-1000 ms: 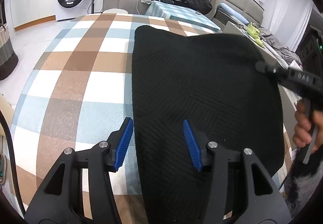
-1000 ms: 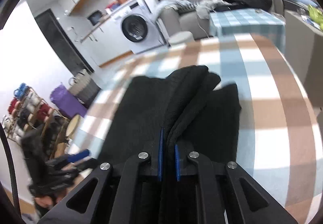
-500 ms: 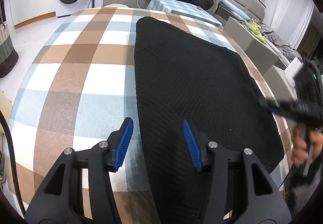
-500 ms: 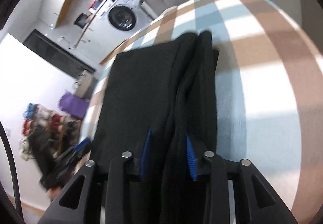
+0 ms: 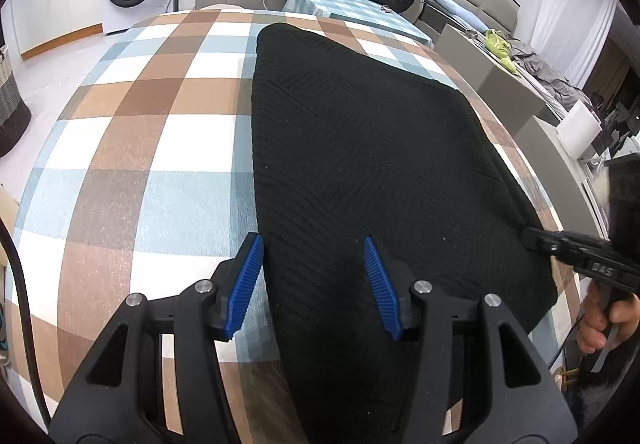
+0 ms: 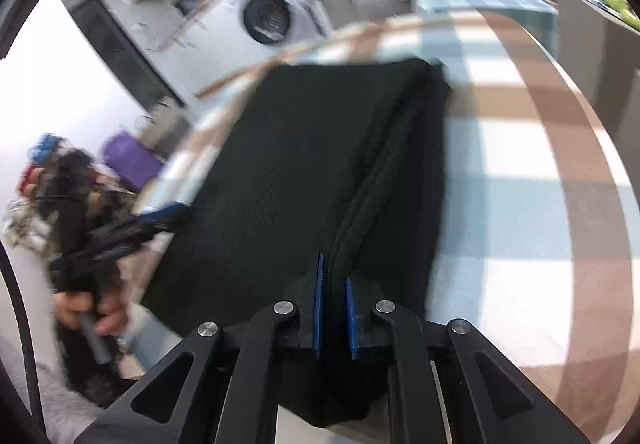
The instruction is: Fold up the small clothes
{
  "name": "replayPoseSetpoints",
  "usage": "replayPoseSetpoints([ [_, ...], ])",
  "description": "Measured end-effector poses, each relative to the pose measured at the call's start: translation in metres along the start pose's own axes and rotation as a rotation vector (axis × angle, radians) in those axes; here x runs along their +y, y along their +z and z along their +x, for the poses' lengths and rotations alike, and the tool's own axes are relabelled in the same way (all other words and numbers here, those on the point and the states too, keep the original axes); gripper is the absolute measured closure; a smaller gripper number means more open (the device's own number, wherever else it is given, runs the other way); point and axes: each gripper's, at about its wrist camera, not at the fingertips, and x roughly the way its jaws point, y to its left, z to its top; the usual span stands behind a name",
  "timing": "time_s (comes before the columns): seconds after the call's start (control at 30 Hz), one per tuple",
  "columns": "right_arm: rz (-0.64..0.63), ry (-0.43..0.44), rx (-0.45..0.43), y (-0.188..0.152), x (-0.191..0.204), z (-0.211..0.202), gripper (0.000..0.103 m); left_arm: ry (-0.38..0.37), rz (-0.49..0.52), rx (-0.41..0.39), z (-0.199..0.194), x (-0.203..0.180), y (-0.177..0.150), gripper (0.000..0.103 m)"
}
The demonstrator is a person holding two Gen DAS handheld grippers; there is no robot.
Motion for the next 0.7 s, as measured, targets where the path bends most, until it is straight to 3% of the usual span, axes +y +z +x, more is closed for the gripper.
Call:
replayPoseSetpoints([
  [0.13,0.052,0.033,-0.02,-0.006,-0.015,-0.01,0.086,0.002,0.016,0.01,-0.003,-0.002,-0.003,0.053],
  [0.27,0.075,-0.001,-0.064,-0.006,-0.017,-0.029,0.085,-0.01,0.049,-0.012,-0.012,-0.008,-0.005,0.053],
  [0.43,0.066,0.055,-0.111,0.002,-0.009,-0.049,0.073,-0.081,0.106,-0.041,-0.023,-0.026,-0.006,0.053],
  [0.53,0.051,0.117,-0.103,0.007,-0.001,-0.037,0.072,-0.136,0.152,-0.024,-0.021,-0.04,-0.009,0.053],
  [0.6,0.056,0.11,-0.112,0.008,0.002,-0.029,0.072,-0.163,0.183,0.003,-0.017,-0.048,-0.014,0.053],
  [0.7,0.066,0.048,-0.037,0.013,-0.002,-0.005,0.072,-0.204,0.252,0.052,-0.009,-0.062,-0.024,0.053],
])
